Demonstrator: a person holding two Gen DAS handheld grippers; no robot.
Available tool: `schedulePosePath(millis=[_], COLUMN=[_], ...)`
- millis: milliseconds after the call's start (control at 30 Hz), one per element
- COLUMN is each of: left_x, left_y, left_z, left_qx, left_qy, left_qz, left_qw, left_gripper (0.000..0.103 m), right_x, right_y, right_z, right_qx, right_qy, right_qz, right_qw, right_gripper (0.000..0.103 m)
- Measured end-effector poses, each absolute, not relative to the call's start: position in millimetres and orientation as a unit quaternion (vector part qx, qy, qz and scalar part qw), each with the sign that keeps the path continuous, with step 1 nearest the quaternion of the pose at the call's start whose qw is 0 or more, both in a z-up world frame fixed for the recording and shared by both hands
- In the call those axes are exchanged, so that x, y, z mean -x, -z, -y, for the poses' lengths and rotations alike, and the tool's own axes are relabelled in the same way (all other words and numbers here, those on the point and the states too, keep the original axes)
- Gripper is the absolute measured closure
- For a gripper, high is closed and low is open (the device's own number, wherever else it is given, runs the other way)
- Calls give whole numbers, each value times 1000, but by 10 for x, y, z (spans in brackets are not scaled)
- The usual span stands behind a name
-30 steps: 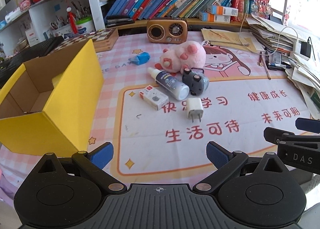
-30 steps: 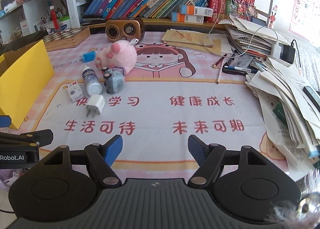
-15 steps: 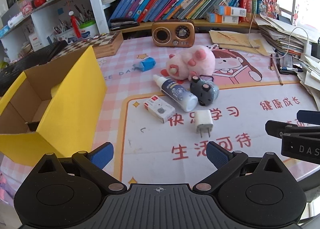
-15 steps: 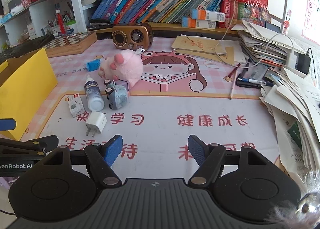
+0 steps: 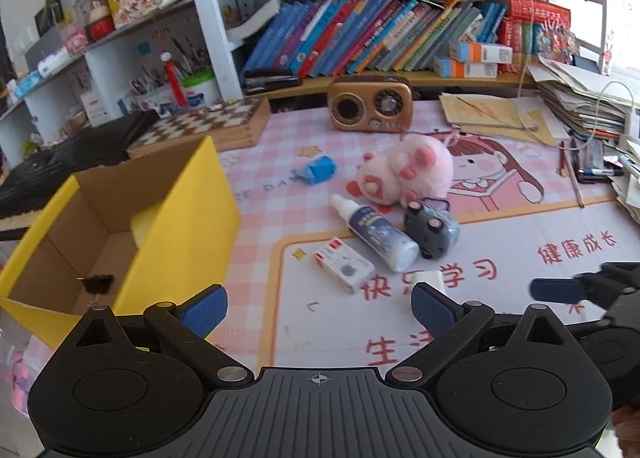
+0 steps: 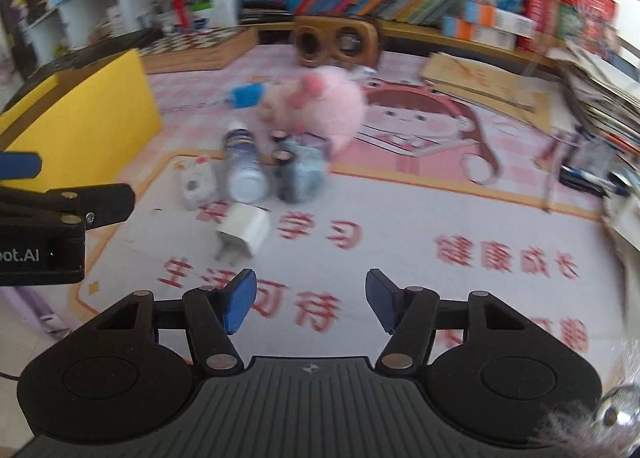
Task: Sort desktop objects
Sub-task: 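Move both grippers back toward the remaining objects on the table, then grasp the white charger plug with the right gripper while the left gripper grasps the small white-red box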
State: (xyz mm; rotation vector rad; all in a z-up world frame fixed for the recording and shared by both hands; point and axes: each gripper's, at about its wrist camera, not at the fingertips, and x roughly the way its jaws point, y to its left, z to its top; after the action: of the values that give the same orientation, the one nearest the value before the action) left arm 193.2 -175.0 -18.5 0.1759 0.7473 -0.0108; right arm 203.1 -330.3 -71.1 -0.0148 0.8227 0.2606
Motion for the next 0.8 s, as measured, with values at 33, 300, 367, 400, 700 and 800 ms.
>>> schedulePosePath(millis=[33, 300, 367, 400, 700, 800], left_x=[-1929, -1864, -1864, -1862, -1966, -2046], left_y=[168, 23, 21, 22, 11, 35], left_z=[1734, 1629, 1623, 1627, 1685, 1753], left_qx=[-85, -81, -81, -81, -78, -73], left_qy=[1, -25, -28, -28, -17, -1], left_qz=[-363, -346, -349, -350, -346, -345], left_qw=[928, 934, 933, 933, 935, 936], left_gripper=[4, 3, 3, 3, 4, 4], right_x=[-2070, -2339, -2392, -2416, -2422, -2358], right_y=[723, 839, 871, 886, 864, 760], right_z=[3253, 2960, 2922, 2904, 2971, 3150], right_qx=[14, 62, 68, 71, 78, 63], right_qy=[-136, -182, -186, -188, -200, -178], right_qz=[-396, -382, -382, -382, -377, -374], right_qw=[908, 904, 903, 902, 901, 908], right_gripper=[44, 48, 50, 51, 69, 69])
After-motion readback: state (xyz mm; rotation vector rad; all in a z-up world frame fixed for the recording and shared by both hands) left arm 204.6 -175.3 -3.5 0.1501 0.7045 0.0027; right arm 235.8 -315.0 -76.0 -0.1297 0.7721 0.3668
